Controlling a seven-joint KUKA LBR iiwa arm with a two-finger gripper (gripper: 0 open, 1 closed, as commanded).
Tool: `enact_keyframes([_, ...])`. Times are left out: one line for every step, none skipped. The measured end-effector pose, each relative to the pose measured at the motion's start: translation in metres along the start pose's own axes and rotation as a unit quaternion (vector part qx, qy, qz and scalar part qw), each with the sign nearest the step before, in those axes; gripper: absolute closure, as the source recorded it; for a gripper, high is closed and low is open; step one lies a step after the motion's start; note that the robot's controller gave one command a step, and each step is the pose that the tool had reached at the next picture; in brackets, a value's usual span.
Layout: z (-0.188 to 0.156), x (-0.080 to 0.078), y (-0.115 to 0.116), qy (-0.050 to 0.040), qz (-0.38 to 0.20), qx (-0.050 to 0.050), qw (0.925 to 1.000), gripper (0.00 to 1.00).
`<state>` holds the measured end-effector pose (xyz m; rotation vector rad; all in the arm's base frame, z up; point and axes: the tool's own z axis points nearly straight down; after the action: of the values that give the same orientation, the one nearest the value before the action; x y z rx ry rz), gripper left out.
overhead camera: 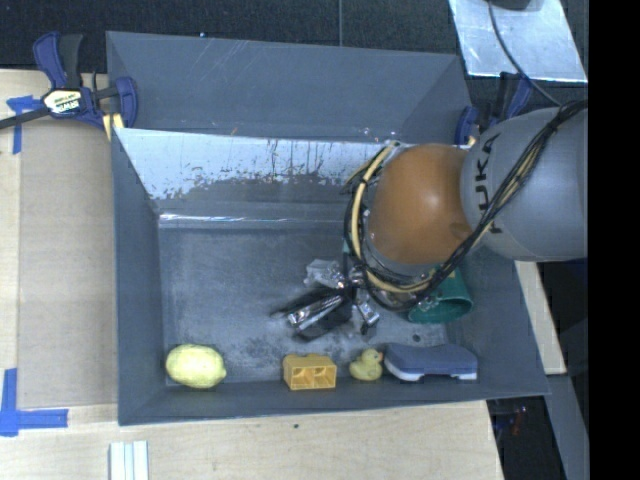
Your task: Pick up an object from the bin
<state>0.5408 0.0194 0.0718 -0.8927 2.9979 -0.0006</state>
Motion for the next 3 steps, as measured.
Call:
enact_keyframes([0.000,0.000,0.000,-0.0001,0.000,0.000,1.0000,1.00])
enact_keyframes([-0.002,0.000,0.000,-0.0007,0.000,0.001,1.0000,1.00])
enact_keyframes([-0.011,0.001,0.000,0.0002,0.000,0.000,1.0000,1.00])
